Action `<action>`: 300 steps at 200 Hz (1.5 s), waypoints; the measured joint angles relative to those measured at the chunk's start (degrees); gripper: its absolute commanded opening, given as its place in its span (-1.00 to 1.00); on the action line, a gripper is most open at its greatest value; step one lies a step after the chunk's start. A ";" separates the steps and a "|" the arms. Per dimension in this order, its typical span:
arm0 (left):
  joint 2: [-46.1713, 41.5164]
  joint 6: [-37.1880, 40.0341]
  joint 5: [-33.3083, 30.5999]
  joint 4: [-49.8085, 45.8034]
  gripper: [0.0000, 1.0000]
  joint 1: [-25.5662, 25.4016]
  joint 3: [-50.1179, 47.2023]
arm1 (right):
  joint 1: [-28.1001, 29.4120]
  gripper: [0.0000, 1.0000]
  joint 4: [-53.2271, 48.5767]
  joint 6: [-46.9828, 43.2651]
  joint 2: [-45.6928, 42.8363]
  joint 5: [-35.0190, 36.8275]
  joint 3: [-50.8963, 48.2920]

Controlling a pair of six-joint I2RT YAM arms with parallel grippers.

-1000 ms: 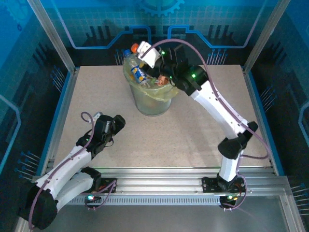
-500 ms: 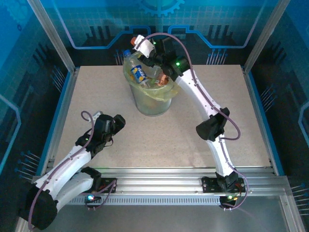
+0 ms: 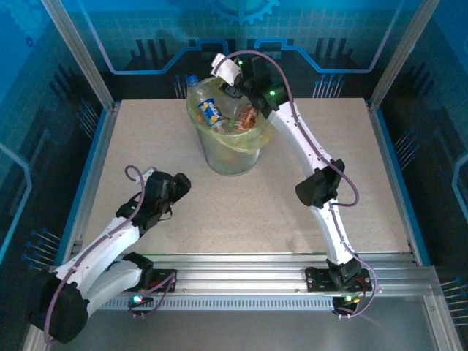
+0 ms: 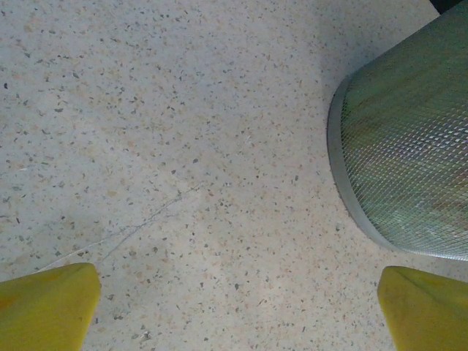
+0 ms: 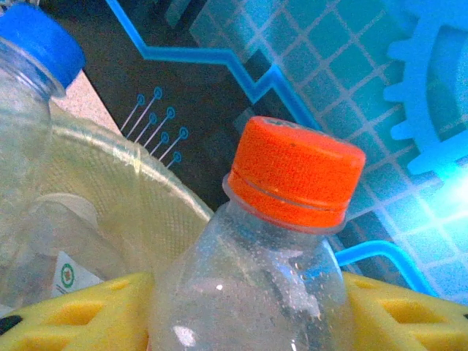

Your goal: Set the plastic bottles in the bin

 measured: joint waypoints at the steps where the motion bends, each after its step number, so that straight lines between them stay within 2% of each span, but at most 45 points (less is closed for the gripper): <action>1: 0.02 0.00 -0.02 0.00 0.98 0.00 0.00 | -0.02 0.26 -0.02 -0.04 0.04 0.00 0.00; 21: 0.24 0.00 -0.02 0.00 0.98 0.00 0.00 | -0.07 0.31 -0.98 -0.35 0.83 -0.04 0.00; 58: 0.28 0.00 -0.02 0.00 0.98 0.00 0.00 | -0.07 0.61 -1.53 -1.01 0.85 -0.26 0.00; 96: 0.39 0.00 -0.02 0.00 0.98 0.00 0.00 | -0.04 0.66 -1.49 -0.63 0.85 -0.72 0.02; 162: 0.39 0.42 -0.02 -0.02 0.98 0.00 0.11 | 0.68 0.66 -4.00 3.69 -1.97 -6.16 0.02; 230: 0.17 5.18 -0.15 0.04 0.98 0.00 5.09 | 3.30 0.96 -5.86 9.77 -10.03 -4.17 -0.24; 278: 0.17 10.45 -0.02 2.21 0.93 2.86 13.92 | 3.76 1.00 -6.43 16.79 -18.69 1.18 -10.58; 300: 1.09 12.41 1.51 5.88 0.73 5.46 18.27 | 3.76 1.00 -5.90 20.50 -23.82 4.22 -19.06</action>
